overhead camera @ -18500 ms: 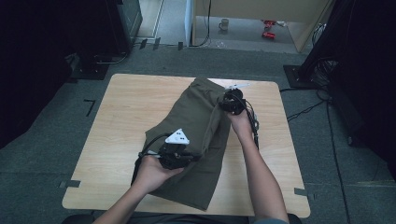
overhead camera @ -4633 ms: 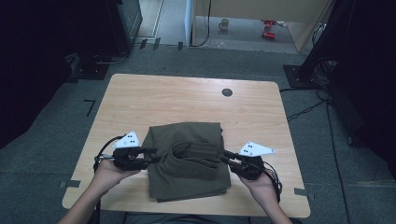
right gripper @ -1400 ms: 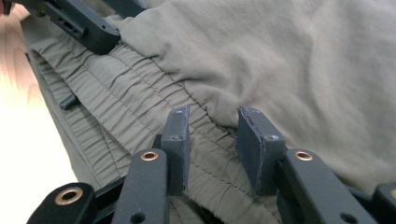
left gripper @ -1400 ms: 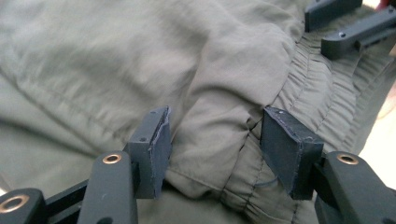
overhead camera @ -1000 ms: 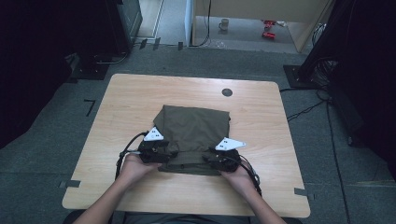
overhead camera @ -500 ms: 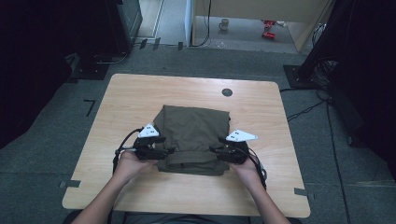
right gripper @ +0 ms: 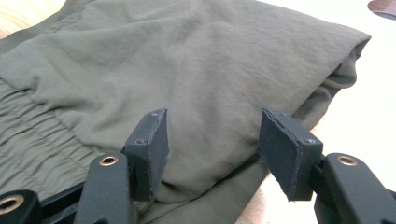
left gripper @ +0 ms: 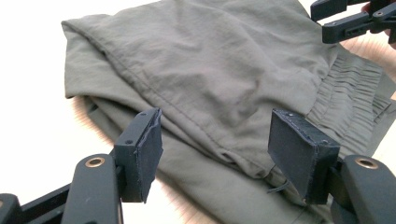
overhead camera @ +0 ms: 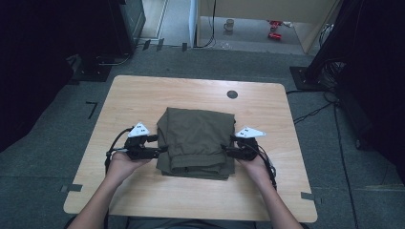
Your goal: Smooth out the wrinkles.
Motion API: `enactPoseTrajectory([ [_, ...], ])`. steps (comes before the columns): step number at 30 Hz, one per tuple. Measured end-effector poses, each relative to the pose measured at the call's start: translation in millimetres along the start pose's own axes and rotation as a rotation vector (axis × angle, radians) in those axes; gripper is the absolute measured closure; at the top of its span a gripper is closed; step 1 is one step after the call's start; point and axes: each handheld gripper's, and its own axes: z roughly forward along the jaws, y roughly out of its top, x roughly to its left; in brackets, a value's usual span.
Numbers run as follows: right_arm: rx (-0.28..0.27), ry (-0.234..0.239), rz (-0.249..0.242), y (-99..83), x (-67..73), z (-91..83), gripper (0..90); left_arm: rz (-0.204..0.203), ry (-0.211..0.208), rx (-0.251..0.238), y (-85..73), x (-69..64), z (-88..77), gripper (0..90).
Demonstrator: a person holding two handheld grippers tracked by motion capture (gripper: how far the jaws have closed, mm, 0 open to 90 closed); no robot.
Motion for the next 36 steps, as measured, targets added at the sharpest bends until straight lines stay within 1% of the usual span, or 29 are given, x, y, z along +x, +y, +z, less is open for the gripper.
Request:
enactPoseTrajectory([
  [4,0.005,-0.006,0.01,-2.1,-5.3,1.9,42.3,0.001,0.013,0.004,-2.0,5.0,-5.1,35.6],
  [6,-0.005,-0.011,0.017,-1.9,-7.7,-1.3,42.2,0.004,0.019,0.006,-3.9,8.5,-7.9,35.6],
  [9,-0.018,-0.022,0.031,-1.8,-12.5,-6.8,41.4,-0.004,0.026,0.012,-6.6,14.4,-11.4,35.6],
  [10,-0.014,-0.024,0.034,-2.1,-14.5,-8.0,40.9,-0.005,0.03,0.013,-7.4,16.4,-12.5,35.6],
  [12,0.021,-0.037,0.03,-1.2,-18.1,-9.2,39.6,-0.014,0.037,0.011,-8.7,20.6,-14.7,35.6],
  [13,0.022,-0.046,0.03,-1.5,-20.0,-10.6,39.7,-0.017,0.04,0.01,-9.0,21.9,-15.4,35.5],
  [16,0.014,-0.048,0.051,-2.1,-24.2,-13.7,39.7,-0.026,0.047,0.007,-10.4,26.4,-17.3,35.6],
  [21,0.012,-0.052,0.056,-3.2,-28.1,-17.8,39.5,-0.033,0.061,0.015,-13.3,32.7,-17.9,35.6],
  [28,0.018,-0.059,0.076,-7.8,-36.5,-23.0,38.9,-0.038,0.088,0.034,-18.5,43.0,-16.9,35.6],
  [36,0.019,-0.092,0.092,-16.2,-47.8,-28.0,36.3,-0.075,0.134,0.066,-25.9,58.7,-15.2,36.1],
])
